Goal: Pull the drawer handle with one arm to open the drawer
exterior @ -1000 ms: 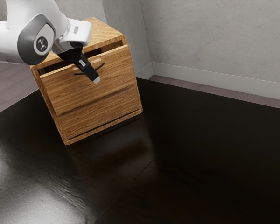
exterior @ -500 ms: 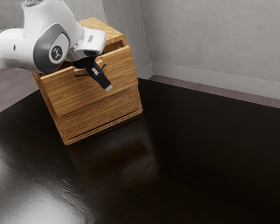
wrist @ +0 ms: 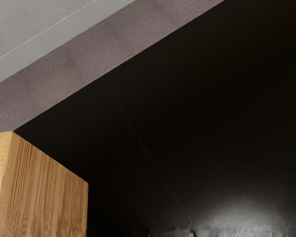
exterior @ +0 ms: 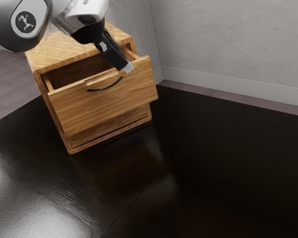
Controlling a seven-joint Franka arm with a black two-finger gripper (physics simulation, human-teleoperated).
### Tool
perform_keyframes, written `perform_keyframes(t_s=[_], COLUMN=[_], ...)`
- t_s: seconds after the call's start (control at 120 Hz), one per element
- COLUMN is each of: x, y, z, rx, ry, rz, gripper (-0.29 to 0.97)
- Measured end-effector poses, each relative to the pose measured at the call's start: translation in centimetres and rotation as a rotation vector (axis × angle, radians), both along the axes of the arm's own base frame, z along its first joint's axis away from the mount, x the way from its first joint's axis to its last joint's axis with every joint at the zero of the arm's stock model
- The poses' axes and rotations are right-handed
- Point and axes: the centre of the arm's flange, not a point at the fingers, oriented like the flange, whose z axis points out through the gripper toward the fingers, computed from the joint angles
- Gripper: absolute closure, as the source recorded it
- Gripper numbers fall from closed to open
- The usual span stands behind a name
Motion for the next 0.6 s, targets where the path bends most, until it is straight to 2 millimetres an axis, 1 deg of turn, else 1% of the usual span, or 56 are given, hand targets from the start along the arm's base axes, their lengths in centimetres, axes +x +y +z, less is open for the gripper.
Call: perform_keyframes(t_s=[0.058, 0.092, 0.125, 0.167, 0.242, 0.275, 0.3, 0.392, 0.442, 0.492, 0.6], x=[-1.3, -1.9, -2.4, -2.9, -3.8, -4.2, -4.5, -5.3, -5.7, -6.1, -6.4], y=[2.4, 3.0, 2.8, 2.0, -1.0, -1.8, -1.6, 0.7, 1.6, 1.9, 1.7], z=[0.9, 1.1, 1.6, 1.9, 2.1, 2.0, 2.0, 1.5, 1.2, 0.9, 0.2], rx=[-0.046, -0.063, -0.077, -0.084, -0.056, -0.050, -0.047, -0.043, -0.048, -0.053, -0.065], ry=[0.068, 0.104, 0.133, 0.170, 0.229, 0.258, 0.276, 0.335, 0.369, 0.399, 0.447], rz=[0.079, 0.110, 0.127, 0.139, 0.141, 0.152, 0.179, 0.317, 0.383, 0.434, 0.515], gripper=[0.04, 0.03, 0.03, 0.02, 0.01, 0.01, 0.01, 0.01, 0.00, 0.00, 0.00])
